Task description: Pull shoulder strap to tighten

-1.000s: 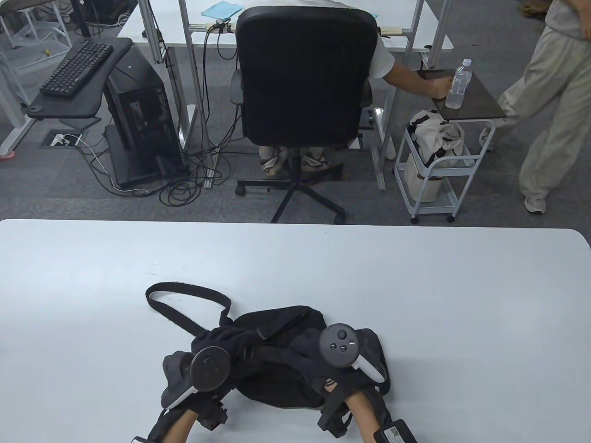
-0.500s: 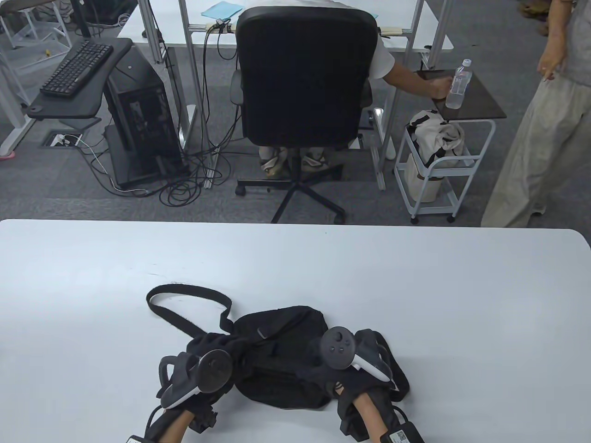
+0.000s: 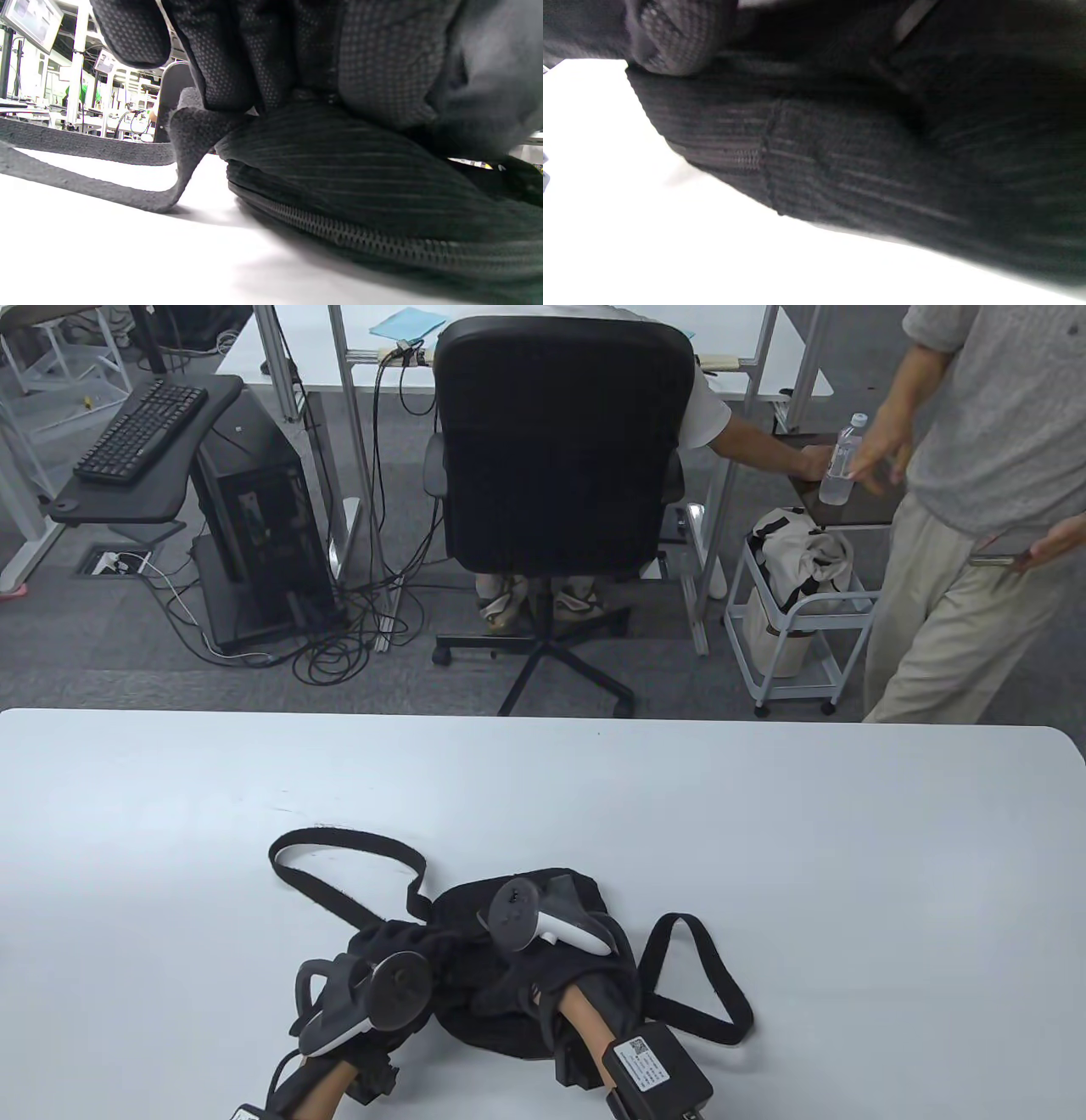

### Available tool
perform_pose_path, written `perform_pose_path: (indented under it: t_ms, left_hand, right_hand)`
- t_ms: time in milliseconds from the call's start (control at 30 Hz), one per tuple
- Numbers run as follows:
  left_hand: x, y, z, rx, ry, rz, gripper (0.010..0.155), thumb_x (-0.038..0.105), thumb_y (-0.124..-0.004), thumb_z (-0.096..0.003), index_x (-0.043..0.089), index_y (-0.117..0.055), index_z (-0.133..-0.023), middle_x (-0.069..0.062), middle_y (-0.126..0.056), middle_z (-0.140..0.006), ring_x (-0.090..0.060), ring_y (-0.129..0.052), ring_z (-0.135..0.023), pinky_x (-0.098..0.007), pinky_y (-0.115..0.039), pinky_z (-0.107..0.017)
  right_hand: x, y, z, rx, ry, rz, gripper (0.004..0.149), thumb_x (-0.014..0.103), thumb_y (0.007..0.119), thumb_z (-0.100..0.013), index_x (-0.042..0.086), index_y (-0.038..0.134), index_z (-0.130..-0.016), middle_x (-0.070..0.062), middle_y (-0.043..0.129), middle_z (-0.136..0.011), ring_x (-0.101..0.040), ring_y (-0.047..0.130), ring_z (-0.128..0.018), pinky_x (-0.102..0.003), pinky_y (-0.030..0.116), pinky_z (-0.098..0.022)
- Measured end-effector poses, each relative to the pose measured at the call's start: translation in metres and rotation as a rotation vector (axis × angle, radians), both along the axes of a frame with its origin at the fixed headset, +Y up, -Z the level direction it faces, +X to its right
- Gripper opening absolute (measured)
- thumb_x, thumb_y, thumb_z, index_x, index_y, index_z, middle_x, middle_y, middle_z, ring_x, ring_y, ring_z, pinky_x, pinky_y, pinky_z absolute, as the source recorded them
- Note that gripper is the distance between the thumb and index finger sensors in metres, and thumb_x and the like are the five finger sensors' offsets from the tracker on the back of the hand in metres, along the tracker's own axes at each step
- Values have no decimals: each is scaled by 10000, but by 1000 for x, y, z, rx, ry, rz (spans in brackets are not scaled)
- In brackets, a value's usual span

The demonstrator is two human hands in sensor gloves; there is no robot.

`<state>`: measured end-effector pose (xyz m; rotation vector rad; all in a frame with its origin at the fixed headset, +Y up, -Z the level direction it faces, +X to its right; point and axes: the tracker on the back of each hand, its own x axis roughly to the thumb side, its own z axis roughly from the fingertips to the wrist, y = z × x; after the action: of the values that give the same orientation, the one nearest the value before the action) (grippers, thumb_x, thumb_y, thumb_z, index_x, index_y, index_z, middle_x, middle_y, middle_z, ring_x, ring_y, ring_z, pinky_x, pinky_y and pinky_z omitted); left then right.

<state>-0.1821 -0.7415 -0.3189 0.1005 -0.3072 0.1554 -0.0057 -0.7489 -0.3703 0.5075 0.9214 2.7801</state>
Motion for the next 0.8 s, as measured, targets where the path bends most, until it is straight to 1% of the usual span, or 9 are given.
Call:
perform_pose_path:
  t_ms: [67,133,200,333,433,600,700,767,800]
  left_hand:
    - [0,-1,0,0,-2,-12,606,554,-892,-404,363,-786,-968,104,-885,-986,-211,-881,-968,-575,-673,-750]
    - [0,-1,0,-7,-4,-12,607,553,-892,-403,363,-783,-970,102,-885,-986,-208,-880,-970,-575,-672,-751]
    - [-1,-1,-1,-9,0,-3,610,553,-892,-402,360,-780,-970,104,-883,-985,-209,-879,-971,-573,-674,-751]
    - [-5,-1,-3,-25,3,39,611,554,-889,-402,360,-776,-970,102,-882,-985,-206,-878,-971,-568,-678,-751]
    - [-6,0,-3,-30,0,65,615,555,-885,-401,358,-771,-972,102,-879,-987,-205,-878,-972,-566,-679,-751]
    - [-8,-1,-3,-38,-1,64,615,554,-882,-404,358,-767,-975,103,-878,-990,-207,-878,-975,-563,-680,-750]
    - [-9,-1,-3,-42,0,64,614,551,-881,-406,355,-765,-977,100,-876,-991,-208,-875,-977,-564,-678,-751]
    - [-9,-1,-4,-41,3,60,617,550,-882,-406,354,-763,-979,101,-874,-994,-208,-874,-979,-565,-676,-752]
    - [-9,-1,-4,-41,4,59,617,550,-880,-407,354,-761,-980,100,-873,-994,-208,-872,-980,-565,-675,-753]
  right_hand:
    - [-2,-2,-1,17,0,14,535,480,840,-455,149,795,-872,-177,504,-1059,-460,564,-841,-666,458,-690]
    - [-1,0,0,-6,6,-29,406,428,861,-471,167,850,-781,-172,530,-1049,-455,582,-834,-662,474,-687]
    - [2,7,-1,25,5,-93,358,406,888,-472,164,873,-736,-162,553,-1046,-444,604,-832,-652,505,-682]
    - [11,24,-3,66,46,-265,347,414,916,-460,156,896,-692,-127,634,-1055,-418,701,-869,-610,599,-685]
    - [13,32,-2,70,59,-417,350,396,949,-444,126,917,-663,-103,738,-1024,-357,846,-837,-520,735,-658]
    - [13,27,-5,53,27,-443,345,376,992,-414,119,937,-639,-127,830,-965,-269,1033,-687,-397,927,-516]
    - [15,24,-9,-23,11,-486,356,334,1014,-402,126,926,-677,-127,847,-935,-196,1080,-587,-348,975,-437]
    - [17,20,-11,-96,3,-486,404,273,1009,-413,130,885,-770,-138,815,-955,-157,1072,-514,-314,984,-377]
    - [17,20,-12,-99,2,-488,407,259,1009,-412,127,883,-777,-138,812,-955,-162,1068,-485,-304,980,-350]
